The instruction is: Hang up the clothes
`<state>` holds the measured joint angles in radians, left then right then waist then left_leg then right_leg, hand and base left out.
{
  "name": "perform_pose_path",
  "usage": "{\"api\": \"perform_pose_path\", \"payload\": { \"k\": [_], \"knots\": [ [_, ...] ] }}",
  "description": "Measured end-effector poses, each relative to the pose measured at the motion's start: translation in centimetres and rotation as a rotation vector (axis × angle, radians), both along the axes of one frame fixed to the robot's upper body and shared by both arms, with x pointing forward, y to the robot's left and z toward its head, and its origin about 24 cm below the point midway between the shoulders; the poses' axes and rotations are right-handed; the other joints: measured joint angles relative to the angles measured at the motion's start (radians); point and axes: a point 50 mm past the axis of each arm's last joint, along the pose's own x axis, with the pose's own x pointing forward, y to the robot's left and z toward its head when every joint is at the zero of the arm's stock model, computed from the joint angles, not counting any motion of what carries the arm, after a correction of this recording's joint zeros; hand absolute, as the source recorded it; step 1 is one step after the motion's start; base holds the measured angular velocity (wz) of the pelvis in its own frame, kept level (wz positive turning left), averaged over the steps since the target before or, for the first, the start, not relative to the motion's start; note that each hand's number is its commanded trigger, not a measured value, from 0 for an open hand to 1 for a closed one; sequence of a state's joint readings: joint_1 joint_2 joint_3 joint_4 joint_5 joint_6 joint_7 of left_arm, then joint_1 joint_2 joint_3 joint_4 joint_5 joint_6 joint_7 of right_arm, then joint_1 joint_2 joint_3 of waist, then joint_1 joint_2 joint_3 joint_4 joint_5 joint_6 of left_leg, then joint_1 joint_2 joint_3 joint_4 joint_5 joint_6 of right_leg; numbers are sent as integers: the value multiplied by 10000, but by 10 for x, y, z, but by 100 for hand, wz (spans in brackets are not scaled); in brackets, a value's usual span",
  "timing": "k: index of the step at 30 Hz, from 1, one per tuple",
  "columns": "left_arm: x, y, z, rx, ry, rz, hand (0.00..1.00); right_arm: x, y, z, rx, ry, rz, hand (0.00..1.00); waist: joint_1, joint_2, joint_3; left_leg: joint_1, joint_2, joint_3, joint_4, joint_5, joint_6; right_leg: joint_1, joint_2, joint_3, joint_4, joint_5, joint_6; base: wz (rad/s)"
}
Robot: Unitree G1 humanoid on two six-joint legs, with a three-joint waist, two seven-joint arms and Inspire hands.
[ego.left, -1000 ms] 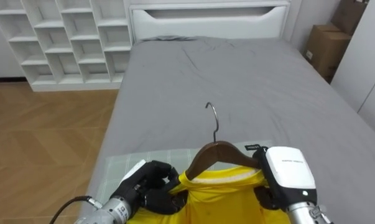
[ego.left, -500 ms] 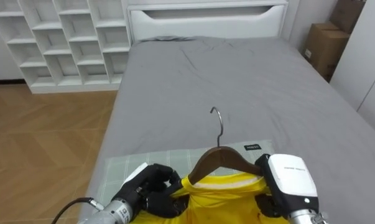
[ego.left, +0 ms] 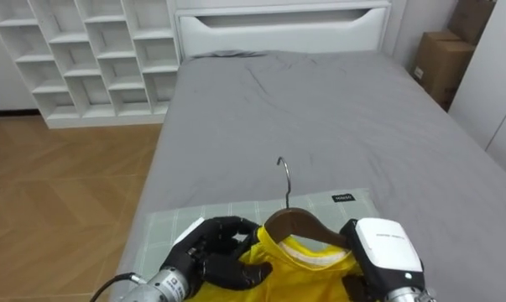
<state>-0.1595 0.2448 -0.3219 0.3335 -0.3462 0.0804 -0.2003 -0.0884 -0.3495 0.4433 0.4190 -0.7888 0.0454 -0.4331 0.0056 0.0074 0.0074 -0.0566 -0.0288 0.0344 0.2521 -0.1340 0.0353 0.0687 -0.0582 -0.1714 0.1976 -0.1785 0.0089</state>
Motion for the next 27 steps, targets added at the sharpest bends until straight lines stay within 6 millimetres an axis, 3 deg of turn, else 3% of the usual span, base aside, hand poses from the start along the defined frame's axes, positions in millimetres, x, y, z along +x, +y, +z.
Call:
{"api": "perform_pose_path", "payload": {
  "k": [18,27],
  "knots": [
    [-4,-7,-3,119,142,-613,0,-1,-8,-9,-260,431,-274,100,-10,-97,90,136,-20,192,-174,0,4,162,-36,67,-284,-20,43,-1],
    [-5,-6,-3,97,139,-821,0,-1,-8,-9,-304,423,-258,100,-26,-97,90,143,-22,170,-168,1,4,172,-34,60,-283,-20,43,0]
  ]
}}
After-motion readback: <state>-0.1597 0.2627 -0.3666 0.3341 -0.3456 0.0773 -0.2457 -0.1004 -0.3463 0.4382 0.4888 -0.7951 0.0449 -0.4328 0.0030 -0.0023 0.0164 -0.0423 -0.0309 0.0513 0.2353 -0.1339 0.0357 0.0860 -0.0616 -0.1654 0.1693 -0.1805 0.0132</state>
